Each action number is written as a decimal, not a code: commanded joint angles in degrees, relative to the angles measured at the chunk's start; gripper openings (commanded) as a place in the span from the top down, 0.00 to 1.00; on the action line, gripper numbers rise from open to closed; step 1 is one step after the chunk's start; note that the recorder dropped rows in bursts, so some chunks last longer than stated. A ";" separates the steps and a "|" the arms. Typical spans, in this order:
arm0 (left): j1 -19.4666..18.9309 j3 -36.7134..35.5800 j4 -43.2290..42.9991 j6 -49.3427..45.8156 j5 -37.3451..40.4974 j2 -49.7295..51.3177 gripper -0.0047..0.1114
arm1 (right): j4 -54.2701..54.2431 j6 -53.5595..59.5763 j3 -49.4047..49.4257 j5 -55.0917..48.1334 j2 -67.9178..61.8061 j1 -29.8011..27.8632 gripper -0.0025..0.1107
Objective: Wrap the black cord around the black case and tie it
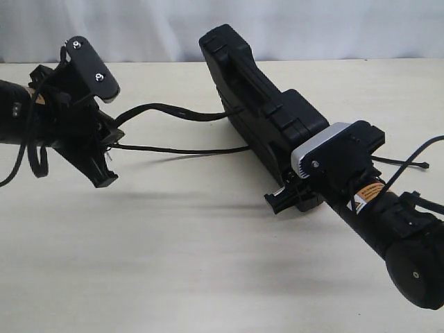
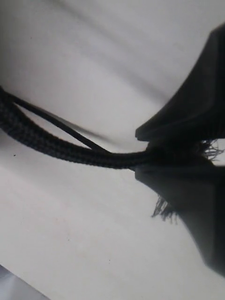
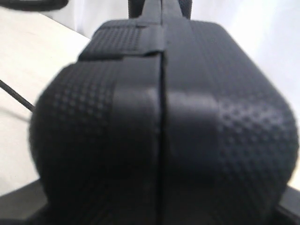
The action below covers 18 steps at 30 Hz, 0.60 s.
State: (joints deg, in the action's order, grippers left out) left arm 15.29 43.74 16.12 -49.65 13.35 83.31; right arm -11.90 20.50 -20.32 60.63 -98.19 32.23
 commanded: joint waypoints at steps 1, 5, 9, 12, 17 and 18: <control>-0.24 0.43 1.56 1.72 -3.31 1.08 0.96 | -0.45 -1.96 0.30 -4.84 -0.25 -0.16 0.94; 0.12 0.55 3.57 2.19 -6.11 4.56 0.96 | 0.14 -2.78 0.30 -4.84 -0.25 -0.16 0.94; 0.12 2.86 5.89 2.19 -4.63 7.34 0.96 | 0.84 -3.45 0.30 -4.98 -0.25 -0.16 0.94; 0.12 5.38 6.17 4.39 -3.38 8.13 0.96 | 0.84 -3.45 0.30 -5.21 -0.25 -0.16 0.94; 0.12 6.97 6.05 6.31 -3.50 8.13 0.96 | 0.84 -3.76 0.30 -5.23 -0.25 -0.16 0.94; 0.12 6.97 6.05 6.94 -4.00 8.13 0.96 | 0.84 -3.76 0.30 -5.23 -0.25 -0.16 0.94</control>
State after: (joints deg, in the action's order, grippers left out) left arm 15.29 50.24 21.53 -44.58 10.17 91.25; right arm -11.79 19.33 -20.40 60.63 -98.19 32.23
